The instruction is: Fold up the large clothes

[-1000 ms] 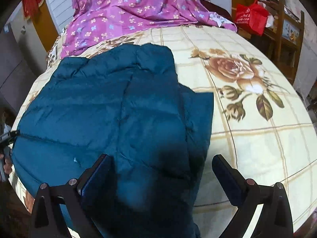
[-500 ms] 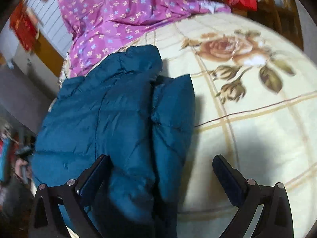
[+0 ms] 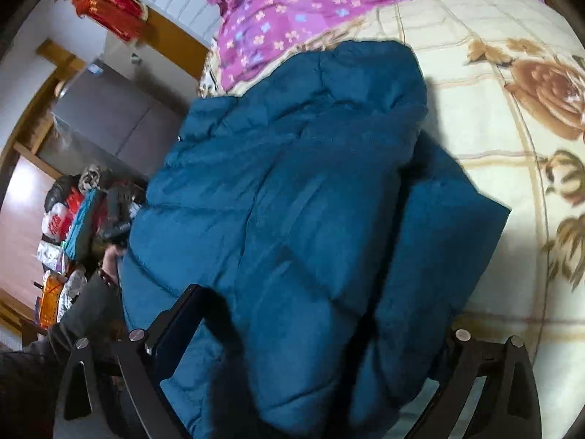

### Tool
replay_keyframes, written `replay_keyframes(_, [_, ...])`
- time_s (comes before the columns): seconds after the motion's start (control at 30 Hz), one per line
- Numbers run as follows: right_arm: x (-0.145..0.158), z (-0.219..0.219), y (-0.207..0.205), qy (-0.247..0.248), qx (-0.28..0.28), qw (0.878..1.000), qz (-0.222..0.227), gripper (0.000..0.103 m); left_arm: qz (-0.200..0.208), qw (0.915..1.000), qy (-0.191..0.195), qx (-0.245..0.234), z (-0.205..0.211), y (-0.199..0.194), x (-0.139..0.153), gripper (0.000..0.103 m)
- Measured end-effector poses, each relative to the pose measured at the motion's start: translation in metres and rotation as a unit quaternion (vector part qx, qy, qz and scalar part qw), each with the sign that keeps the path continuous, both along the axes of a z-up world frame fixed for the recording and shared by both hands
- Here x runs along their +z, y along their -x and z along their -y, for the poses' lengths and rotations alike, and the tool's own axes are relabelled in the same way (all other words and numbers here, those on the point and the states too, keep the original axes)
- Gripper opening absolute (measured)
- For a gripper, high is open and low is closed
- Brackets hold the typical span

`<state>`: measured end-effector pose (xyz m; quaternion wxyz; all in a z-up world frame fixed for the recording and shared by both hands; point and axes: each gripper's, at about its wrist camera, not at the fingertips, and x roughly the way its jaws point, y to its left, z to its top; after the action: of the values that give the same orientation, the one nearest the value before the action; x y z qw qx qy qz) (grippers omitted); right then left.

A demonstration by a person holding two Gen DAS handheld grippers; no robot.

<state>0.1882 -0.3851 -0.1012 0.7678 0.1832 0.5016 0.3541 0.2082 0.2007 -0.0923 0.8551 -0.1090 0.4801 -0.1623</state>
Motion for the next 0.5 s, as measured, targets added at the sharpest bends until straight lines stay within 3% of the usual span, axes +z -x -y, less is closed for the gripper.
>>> replay_keyframes(0.1, [-0.001, -0.002, -0.005, 0.005, -0.016, 1.0, 0.001, 0.102, 0.003, 1.0, 0.004, -0.003, 0.001, 0.0, -0.001, 0.102])
replay_keyframes(0.3, [0.004, -0.024, 0.004, 0.091, 0.006, 0.995, 0.029, 0.103, 0.003, 0.9998, 0.018, -0.004, -0.002, 0.0, -0.001, 0.102])
replay_keyframes(0.5, [0.004, -0.032, 0.011, 0.121, -0.007, 0.992, 0.041, 0.103, 0.019, 0.9953, 0.088, 0.038, -0.033, 0.008, -0.003, 0.102])
